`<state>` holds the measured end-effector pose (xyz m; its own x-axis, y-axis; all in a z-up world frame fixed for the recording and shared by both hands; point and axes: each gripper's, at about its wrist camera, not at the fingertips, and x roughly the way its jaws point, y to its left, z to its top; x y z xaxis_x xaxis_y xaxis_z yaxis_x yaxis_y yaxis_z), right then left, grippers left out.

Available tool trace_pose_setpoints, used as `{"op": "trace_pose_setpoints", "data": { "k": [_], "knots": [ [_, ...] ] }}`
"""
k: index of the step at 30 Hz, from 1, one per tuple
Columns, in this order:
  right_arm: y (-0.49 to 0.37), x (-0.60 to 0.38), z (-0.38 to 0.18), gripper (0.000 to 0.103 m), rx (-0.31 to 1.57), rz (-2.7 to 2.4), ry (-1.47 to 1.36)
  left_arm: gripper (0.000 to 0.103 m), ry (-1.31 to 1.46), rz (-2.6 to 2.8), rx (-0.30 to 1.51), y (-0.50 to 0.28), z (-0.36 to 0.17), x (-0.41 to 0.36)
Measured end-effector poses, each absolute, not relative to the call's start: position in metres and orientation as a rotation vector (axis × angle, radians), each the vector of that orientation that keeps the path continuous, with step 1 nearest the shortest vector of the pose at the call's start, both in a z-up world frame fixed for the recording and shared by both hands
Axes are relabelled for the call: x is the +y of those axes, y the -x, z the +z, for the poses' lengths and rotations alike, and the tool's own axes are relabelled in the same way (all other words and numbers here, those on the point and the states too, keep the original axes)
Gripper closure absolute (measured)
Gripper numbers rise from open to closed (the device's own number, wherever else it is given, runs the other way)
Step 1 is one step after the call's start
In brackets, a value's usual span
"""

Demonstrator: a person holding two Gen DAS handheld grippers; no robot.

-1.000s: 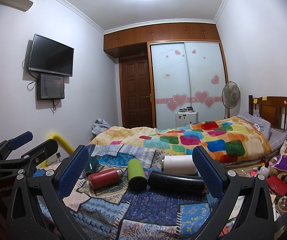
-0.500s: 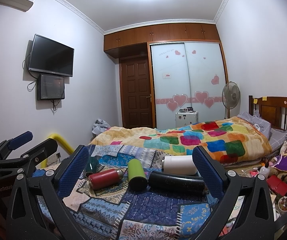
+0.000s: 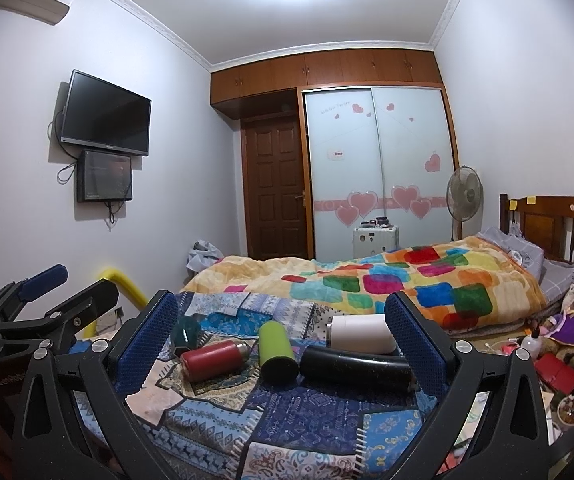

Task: Flip cup upright

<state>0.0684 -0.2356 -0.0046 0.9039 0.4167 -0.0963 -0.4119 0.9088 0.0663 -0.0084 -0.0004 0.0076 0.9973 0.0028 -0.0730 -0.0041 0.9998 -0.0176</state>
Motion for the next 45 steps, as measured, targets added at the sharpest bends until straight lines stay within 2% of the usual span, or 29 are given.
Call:
{"op": "trace_pose_setpoints", "data": {
  "k": [19,29,31,36,45],
  "knots": [
    [-0.081,-0.233,-0.015,0.000,0.134,0.431,-0.041,0.000,0.020,0.000,0.110,-0.009,-0.003,0.005],
    [-0.127,-0.235,-0.055,0.000,0.275,0.409,-0.026,0.000,-0.021,-0.019,0.294,-0.070,-0.045,0.024],
    [-0.142,-0.236,-0.069,0.000,0.323,0.398,-0.023,0.002,-0.022,-0.024,0.349,-0.088,-0.056,0.030],
    [-0.167,-0.239,-0.087,0.000,0.399,0.377,-0.006,0.016,-0.023,-0.043,0.500,-0.143,-0.080,0.048],
    [-0.192,-0.236,-0.102,0.000,0.456,0.381,0.000,0.029,-0.047,-0.100,0.712,-0.235,-0.118,0.071]
  ]
}}
